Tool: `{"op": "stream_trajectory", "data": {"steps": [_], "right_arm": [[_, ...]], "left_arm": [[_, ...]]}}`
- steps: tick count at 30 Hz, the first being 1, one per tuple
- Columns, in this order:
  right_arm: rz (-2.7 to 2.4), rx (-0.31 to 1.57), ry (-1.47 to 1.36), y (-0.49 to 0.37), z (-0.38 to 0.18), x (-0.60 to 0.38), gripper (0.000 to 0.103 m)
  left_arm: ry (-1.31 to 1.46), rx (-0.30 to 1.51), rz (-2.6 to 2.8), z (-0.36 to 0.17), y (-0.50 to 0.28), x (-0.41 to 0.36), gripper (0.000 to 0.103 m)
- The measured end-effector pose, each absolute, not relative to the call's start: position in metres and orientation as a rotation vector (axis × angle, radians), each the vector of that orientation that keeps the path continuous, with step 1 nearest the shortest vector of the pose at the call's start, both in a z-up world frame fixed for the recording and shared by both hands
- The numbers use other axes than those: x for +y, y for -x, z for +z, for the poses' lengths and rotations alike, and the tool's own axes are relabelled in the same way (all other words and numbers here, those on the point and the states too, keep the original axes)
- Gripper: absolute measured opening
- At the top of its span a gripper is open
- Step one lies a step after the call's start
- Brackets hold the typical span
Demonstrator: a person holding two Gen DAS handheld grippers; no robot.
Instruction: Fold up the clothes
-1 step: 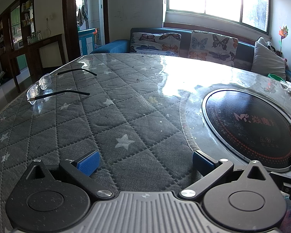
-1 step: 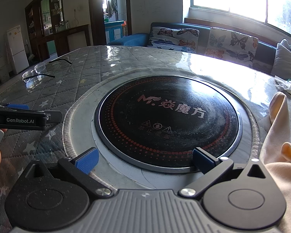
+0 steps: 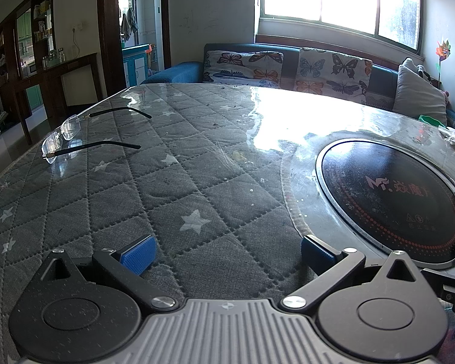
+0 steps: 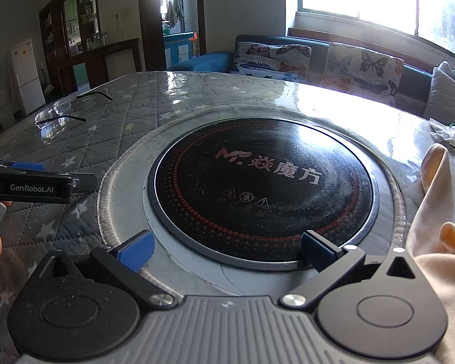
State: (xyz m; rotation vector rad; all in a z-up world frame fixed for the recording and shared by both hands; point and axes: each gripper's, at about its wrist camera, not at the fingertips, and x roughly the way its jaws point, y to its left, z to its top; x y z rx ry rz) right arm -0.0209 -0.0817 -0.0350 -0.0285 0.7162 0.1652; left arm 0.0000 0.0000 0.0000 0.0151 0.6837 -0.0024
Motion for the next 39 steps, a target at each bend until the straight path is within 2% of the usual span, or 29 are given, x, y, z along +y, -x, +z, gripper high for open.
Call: {"op": "stream_trajectory", "data": {"steps": [27,39], "right_arm": [[0.159,0.724,0.027,0.024,-0.031,-0.077,0.103],[0.173,0.637,0.029,0.071,0.003,-0.085,0.103]], "left_arm": [[0.002,0.741,-0.002,0.011,0.012,-0.003,0.103],[-0.025,0.712,-0.096,0.034,0.043,-0.03,0.103]]}}
